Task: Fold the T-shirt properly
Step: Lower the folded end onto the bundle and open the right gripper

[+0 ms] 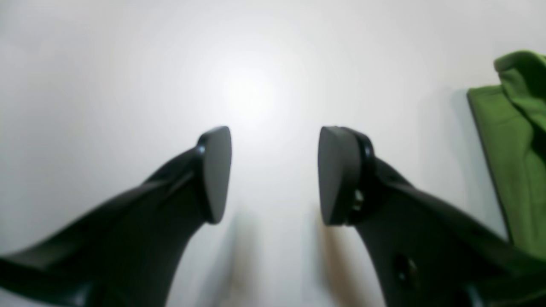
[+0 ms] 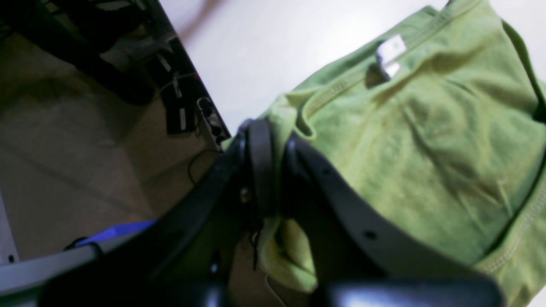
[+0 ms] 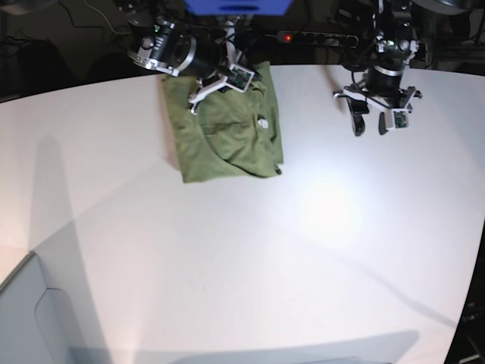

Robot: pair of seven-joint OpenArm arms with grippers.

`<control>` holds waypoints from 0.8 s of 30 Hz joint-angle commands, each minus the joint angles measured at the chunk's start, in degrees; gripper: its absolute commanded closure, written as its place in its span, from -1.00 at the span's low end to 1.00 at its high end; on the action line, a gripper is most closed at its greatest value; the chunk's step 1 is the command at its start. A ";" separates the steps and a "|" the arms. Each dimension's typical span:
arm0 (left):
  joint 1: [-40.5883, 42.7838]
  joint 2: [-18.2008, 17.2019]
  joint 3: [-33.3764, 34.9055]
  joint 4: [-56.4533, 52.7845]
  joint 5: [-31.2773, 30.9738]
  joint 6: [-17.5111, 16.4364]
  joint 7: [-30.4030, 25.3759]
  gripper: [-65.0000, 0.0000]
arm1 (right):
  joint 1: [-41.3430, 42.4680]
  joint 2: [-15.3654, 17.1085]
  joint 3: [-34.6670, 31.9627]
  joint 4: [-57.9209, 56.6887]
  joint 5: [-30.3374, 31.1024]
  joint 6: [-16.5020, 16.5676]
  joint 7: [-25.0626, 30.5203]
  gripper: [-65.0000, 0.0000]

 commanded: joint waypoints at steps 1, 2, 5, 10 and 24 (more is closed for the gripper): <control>0.22 -0.36 -0.40 1.05 -0.25 -0.10 -1.31 0.04 | -0.57 0.04 -0.71 0.65 1.25 0.93 1.07 1.00; 0.22 -0.36 -0.40 1.05 -0.25 -0.10 -1.31 0.04 | -0.57 0.13 -1.06 0.65 1.25 0.93 1.07 1.00; 0.22 -0.36 -0.40 1.05 -0.25 -0.10 -1.31 0.04 | -0.48 0.21 -2.03 0.65 1.16 0.93 1.07 1.00; 0.22 -0.36 -0.40 1.05 -0.25 -0.10 -1.31 0.04 | -0.40 -0.05 -2.91 0.65 1.16 0.93 1.07 0.92; 1.37 -0.36 -0.40 1.14 -0.25 -0.10 -1.31 0.04 | 3.65 0.56 -1.94 1.00 1.51 0.93 1.07 -0.16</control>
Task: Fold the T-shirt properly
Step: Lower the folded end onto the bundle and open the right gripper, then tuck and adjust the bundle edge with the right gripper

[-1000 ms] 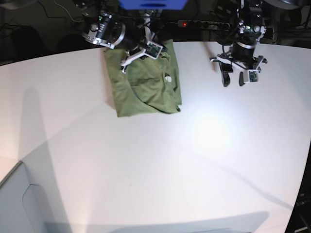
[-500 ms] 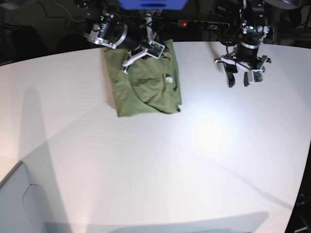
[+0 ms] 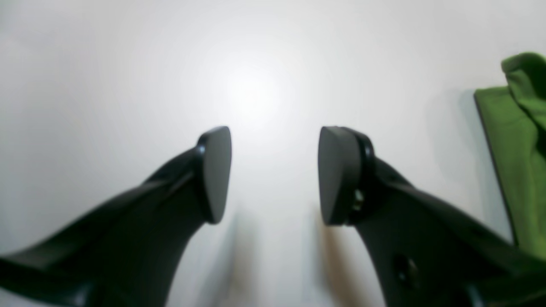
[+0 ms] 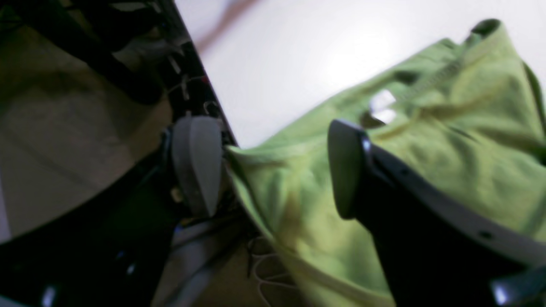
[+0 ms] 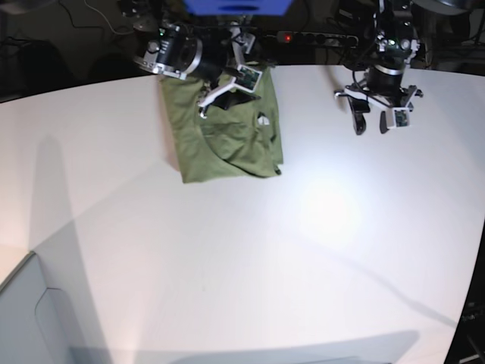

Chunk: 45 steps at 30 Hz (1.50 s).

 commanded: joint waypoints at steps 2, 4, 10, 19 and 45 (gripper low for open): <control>0.45 -0.36 -0.18 1.10 -0.25 -0.10 -1.14 0.04 | 1.01 -0.11 1.54 1.42 0.96 1.15 1.44 -0.16; 0.54 -0.36 -0.18 1.10 -0.25 -0.10 -1.14 0.04 | 1.97 -0.29 3.48 1.42 0.96 1.15 1.44 -0.17; 1.59 -0.28 -0.18 2.50 -0.25 -0.10 -1.14 0.04 | 4.70 -4.60 13.06 1.42 0.96 1.15 1.35 -0.17; 4.41 3.06 -0.09 11.29 -0.25 -0.10 -1.14 0.03 | 9.80 -7.06 22.99 1.07 0.96 1.15 1.09 0.80; 5.20 3.68 1.84 11.21 -0.16 -0.10 -1.14 0.03 | 17.27 -6.79 25.98 -23.72 0.96 1.15 14.54 1.00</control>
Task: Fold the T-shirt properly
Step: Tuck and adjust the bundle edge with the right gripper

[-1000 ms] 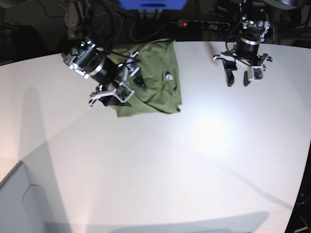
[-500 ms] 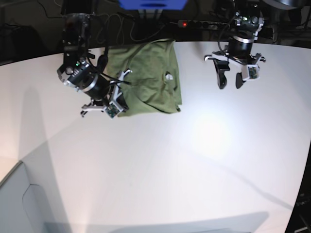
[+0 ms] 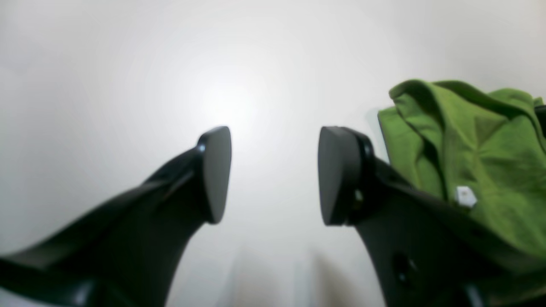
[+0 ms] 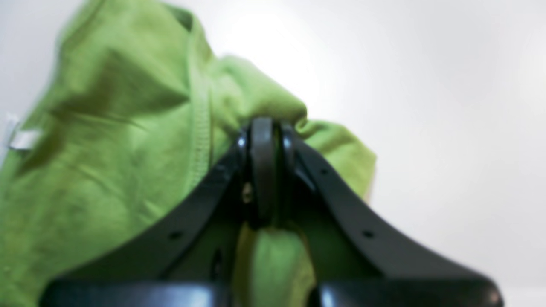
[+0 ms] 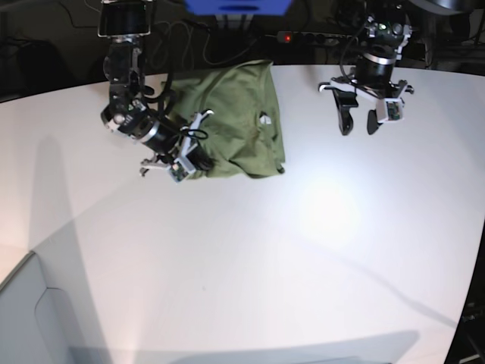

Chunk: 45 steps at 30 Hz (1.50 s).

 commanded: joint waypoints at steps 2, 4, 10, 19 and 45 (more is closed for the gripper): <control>0.30 -0.17 -0.30 0.87 -0.14 0.05 -1.51 0.03 | -1.05 -0.33 1.51 4.75 1.03 1.08 2.43 1.00; 0.30 -0.17 -0.30 0.87 -0.14 0.05 -1.51 0.03 | -2.64 -0.41 1.69 8.89 1.03 1.08 1.99 1.00; 0.13 -0.17 -0.21 0.87 -0.14 0.05 -1.51 0.03 | -9.41 -0.41 1.95 16.27 1.03 1.08 2.35 1.00; -0.23 -0.17 0.05 0.87 -0.14 0.05 -1.51 0.03 | -10.46 -0.33 1.95 4.49 1.03 1.08 6.57 1.00; 0.21 0.98 0.14 -2.56 -7.53 0.05 -1.51 -0.16 | -21.98 0.03 5.99 11.00 1.03 1.08 10.17 1.00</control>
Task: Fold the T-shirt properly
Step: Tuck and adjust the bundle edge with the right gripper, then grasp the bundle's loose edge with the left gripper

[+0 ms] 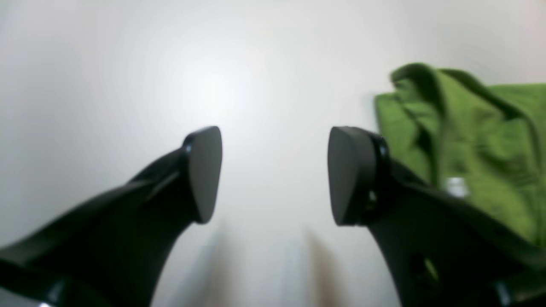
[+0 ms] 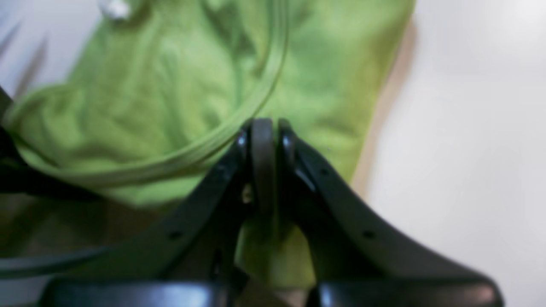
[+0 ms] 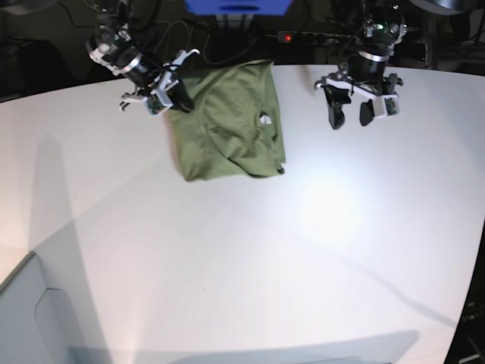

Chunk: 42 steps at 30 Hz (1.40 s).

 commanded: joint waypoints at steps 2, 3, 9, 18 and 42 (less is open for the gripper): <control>0.37 -0.29 -0.12 1.07 -2.86 0.03 -1.27 -0.16 | 0.21 -0.02 0.84 -1.17 0.85 1.08 2.90 1.00; 0.37 -0.29 0.23 0.98 -4.01 0.03 -1.27 -0.16 | 0.12 -0.02 0.93 -1.69 0.85 1.08 4.04 1.00; 0.01 -0.99 6.21 0.89 -5.15 0.21 -1.27 -0.16 | -2.96 -0.28 1.37 3.93 0.85 1.08 8.18 1.00; -3.94 -0.64 13.85 -2.19 -5.50 0.47 -1.35 -0.17 | -6.12 -0.11 1.63 11.23 0.59 1.08 7.65 1.00; -8.95 0.50 19.66 -13.00 -5.50 0.47 -1.71 -0.16 | -8.14 -0.02 6.82 11.14 0.59 1.08 3.87 1.00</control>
